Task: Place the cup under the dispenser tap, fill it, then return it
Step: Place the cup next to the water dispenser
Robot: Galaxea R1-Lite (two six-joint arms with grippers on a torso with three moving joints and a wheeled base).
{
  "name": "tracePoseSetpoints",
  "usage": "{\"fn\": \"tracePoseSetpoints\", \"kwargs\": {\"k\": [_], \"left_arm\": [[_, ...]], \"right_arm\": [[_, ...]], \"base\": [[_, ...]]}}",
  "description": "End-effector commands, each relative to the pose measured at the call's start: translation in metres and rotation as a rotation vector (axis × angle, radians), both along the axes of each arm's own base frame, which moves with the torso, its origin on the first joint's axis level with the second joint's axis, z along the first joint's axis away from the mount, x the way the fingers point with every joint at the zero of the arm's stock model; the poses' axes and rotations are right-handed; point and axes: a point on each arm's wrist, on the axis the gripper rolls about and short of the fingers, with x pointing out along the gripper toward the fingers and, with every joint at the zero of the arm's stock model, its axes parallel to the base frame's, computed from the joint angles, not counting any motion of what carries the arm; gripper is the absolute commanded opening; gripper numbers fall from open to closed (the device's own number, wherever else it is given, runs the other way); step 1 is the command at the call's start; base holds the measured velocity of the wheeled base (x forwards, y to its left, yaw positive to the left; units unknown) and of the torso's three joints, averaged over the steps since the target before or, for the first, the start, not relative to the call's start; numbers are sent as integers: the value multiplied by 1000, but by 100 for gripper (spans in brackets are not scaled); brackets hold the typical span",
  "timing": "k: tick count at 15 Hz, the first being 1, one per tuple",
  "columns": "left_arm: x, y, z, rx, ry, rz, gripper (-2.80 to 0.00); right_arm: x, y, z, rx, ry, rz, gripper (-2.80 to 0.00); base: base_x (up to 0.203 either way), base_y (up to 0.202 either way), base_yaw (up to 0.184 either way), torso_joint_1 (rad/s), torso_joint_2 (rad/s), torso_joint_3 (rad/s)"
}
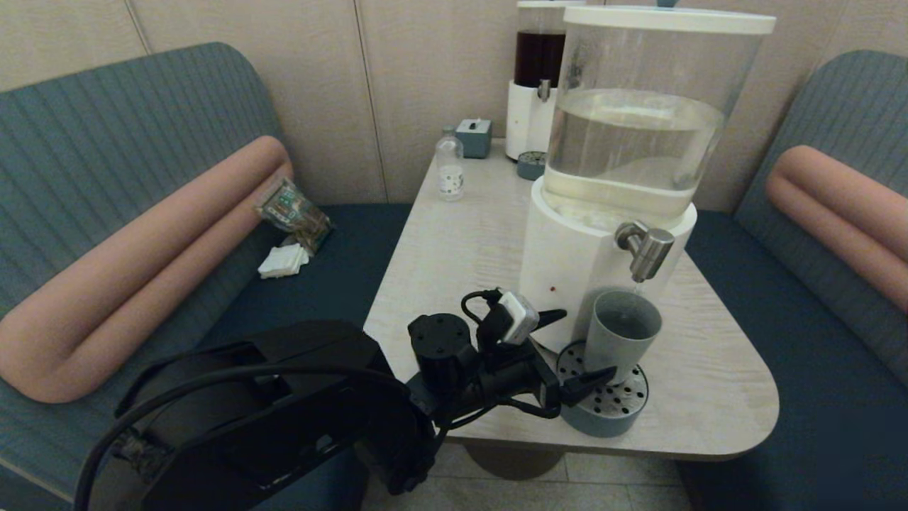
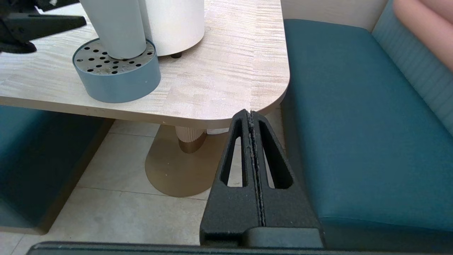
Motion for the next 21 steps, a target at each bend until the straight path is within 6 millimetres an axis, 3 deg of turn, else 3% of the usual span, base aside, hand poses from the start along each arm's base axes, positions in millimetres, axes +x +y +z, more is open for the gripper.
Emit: {"fn": "tracePoseSetpoints", "kwargs": {"k": [1, 14, 21], "left_arm": [[-3, -5, -2, -4, -5, -22, 0], [13, -24, -13, -20, -21, -31, 0], [24, -33, 2, -27, -30, -33, 0]], "right_arm": [[1, 0, -3, -1, 13, -1, -280], [1, 0, -4, -1, 14, 1, -280], [1, 0, -4, -1, 15, 1, -280]], "base": [[0, 0, 0, 0, 0, 0], [0, 0, 0, 0, 0, 0], [0, 0, 0, 0, 0, 0]]}}
